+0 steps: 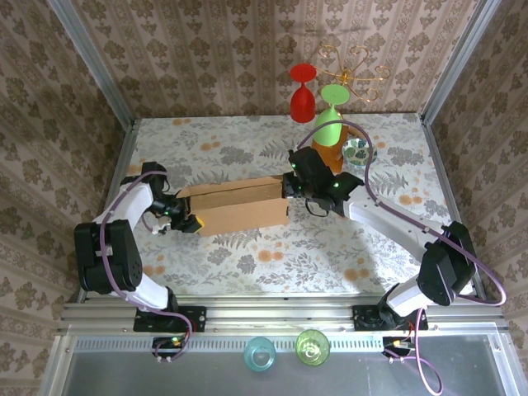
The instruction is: Fold the paper box
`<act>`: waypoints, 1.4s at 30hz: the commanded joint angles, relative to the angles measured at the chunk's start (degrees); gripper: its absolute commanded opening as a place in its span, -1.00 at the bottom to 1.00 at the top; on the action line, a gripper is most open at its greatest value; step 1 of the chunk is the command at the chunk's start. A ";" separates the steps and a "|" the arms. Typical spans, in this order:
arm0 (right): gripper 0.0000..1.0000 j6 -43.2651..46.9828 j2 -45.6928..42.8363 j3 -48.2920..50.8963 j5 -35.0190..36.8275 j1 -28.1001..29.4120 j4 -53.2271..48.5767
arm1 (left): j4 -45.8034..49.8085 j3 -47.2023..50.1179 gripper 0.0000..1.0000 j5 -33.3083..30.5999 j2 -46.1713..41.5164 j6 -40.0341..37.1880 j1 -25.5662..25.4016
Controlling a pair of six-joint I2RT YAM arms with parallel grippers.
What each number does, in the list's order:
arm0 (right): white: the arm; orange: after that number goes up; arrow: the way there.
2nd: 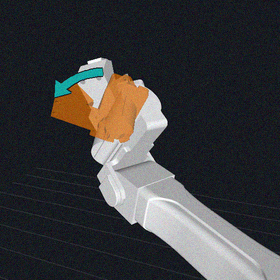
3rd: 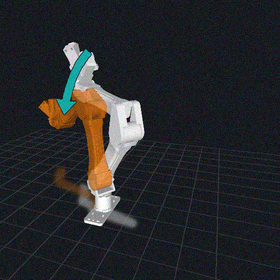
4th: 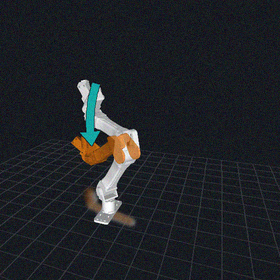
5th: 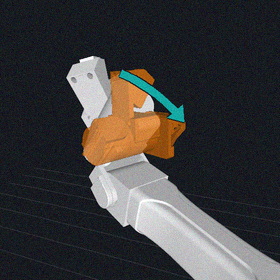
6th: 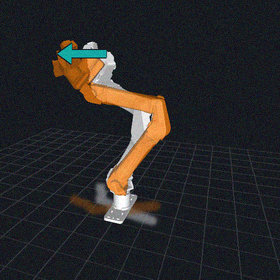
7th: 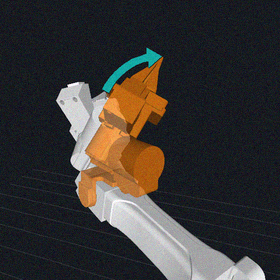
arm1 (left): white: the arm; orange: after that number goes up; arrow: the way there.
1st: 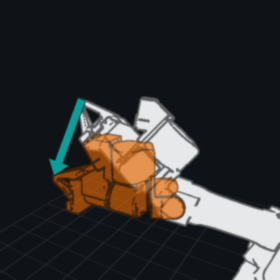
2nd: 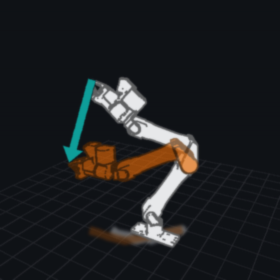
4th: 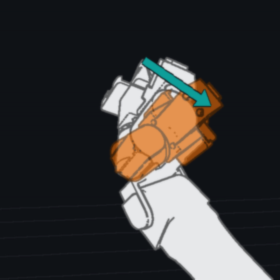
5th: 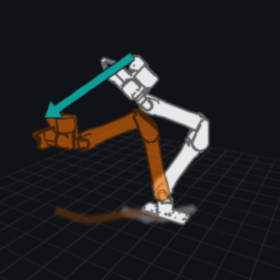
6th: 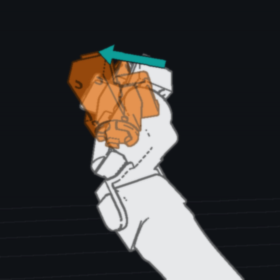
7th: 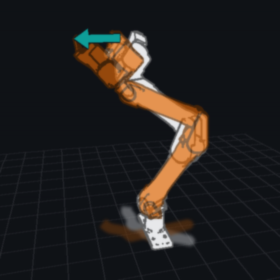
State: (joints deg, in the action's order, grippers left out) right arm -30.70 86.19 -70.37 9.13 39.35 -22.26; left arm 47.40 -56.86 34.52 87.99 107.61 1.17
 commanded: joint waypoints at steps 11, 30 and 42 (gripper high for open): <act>-1.00 0.97 -1.38 6.55 5.82 4.37 1.60 | -4.41 1.42 -0.64 -5.01 -0.35 2.69 0.28; -1.00 5.25 4.36 0.11 7.30 3.63 -1.13 | -18.04 2.37 0.48 -0.91 -5.14 -6.73 2.17; -1.00 5.72 7.23 -4.23 5.42 2.47 -2.69 | -20.57 6.73 0.80 -2.13 -10.62 -10.56 4.61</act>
State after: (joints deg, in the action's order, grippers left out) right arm -26.30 91.39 -73.65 17.12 42.04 -20.03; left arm 28.03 -50.26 33.01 79.02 100.18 4.86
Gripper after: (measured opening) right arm 0.059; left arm 0.878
